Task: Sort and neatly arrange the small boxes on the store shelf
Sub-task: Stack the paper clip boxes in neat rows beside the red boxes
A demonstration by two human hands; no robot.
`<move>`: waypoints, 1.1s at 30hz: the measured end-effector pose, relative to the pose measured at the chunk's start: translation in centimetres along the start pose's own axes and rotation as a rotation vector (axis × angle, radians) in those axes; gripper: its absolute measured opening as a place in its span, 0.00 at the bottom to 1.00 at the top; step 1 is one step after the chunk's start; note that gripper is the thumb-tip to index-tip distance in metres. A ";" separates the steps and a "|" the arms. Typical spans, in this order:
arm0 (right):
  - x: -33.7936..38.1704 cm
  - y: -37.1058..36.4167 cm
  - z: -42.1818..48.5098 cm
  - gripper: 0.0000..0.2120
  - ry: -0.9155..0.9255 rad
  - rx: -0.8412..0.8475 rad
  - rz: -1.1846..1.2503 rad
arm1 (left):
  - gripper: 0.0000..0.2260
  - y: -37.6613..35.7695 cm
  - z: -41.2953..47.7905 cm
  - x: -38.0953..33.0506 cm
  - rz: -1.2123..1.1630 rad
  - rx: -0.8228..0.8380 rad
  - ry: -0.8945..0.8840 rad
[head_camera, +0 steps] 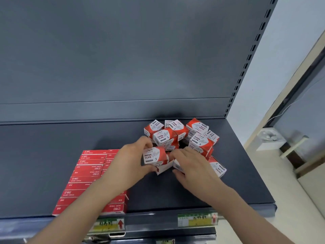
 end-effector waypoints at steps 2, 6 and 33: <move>0.6 -1.2 1.6 0.16 0.064 0.072 -0.022 | 0.22 1.1 -0.2 0.5 -0.024 -0.043 0.031; 1.1 -2.4 3.0 0.17 0.156 0.141 -0.110 | 0.19 2.3 -0.7 1.2 -0.051 -0.088 0.073; -3.7 0.8 -4.9 0.24 -0.213 0.354 -0.056 | 0.23 -5.2 -2.4 -1.7 0.146 0.436 -0.076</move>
Point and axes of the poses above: each hand's wrist, its own z-axis towards the middle knuckle, its own y-axis out of the back of the hand, x = y × z, the point moved 6 cm from there along z, towards the middle knuckle, and after that the axes turned 8 degrees about -x, right-handed, at the moved point
